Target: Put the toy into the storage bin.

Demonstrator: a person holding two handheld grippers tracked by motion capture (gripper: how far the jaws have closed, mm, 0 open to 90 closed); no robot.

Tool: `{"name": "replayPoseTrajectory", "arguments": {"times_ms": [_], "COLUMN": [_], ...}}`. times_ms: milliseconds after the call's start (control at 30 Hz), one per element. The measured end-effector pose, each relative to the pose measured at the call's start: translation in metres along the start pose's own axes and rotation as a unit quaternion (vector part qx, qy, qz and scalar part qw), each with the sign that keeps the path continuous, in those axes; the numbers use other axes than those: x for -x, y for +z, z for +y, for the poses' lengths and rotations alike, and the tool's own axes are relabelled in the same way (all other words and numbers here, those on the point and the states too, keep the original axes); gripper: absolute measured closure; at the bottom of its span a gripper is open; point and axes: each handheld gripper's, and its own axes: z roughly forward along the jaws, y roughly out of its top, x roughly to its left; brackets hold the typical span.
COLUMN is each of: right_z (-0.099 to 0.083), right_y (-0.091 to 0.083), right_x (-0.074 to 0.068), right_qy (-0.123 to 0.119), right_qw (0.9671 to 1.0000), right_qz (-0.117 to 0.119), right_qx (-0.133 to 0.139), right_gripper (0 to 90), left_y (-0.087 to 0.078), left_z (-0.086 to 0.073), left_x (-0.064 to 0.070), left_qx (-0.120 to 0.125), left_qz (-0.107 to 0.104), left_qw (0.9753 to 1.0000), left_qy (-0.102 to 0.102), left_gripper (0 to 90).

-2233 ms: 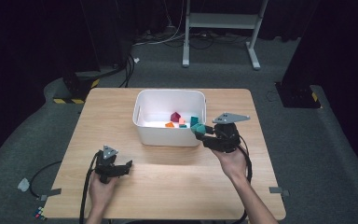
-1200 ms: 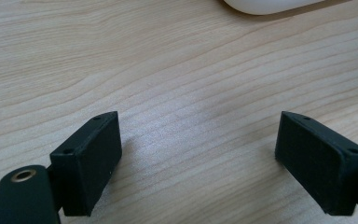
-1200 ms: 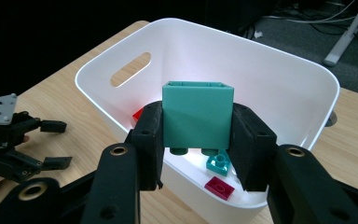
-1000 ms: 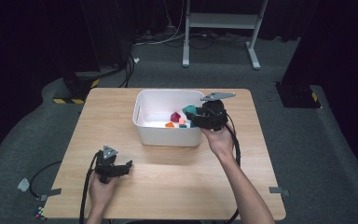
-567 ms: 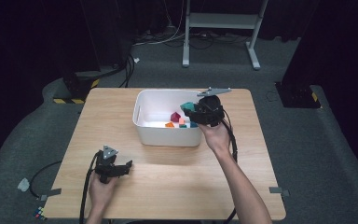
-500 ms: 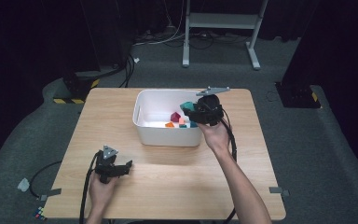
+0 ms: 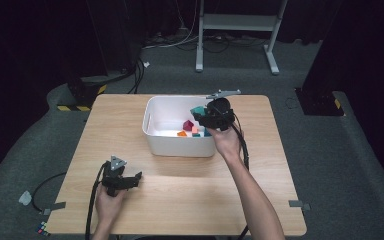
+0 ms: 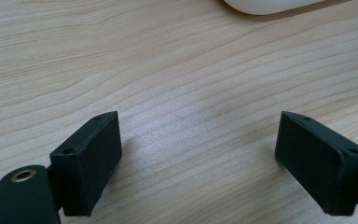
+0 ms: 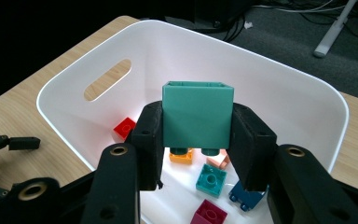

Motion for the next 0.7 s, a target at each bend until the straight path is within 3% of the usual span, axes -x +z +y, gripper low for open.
{"name": "replayPoseTrajectory", "arguments": {"times_ms": [700], "right_z": [-0.001], "right_y": [0.030], "right_x": [-0.001], "right_qy": [0.010], "right_qw": [0.9994], "right_qz": [-0.019], "right_qx": [-0.026], "right_gripper": [58.2], "left_y": [0.000], "left_z": [0.000], "left_x": [0.000], "left_qx": [0.000], "left_qz": [0.000], "left_qw": [1.0000], "left_qy": [0.000], "left_gripper": [14.6]}}
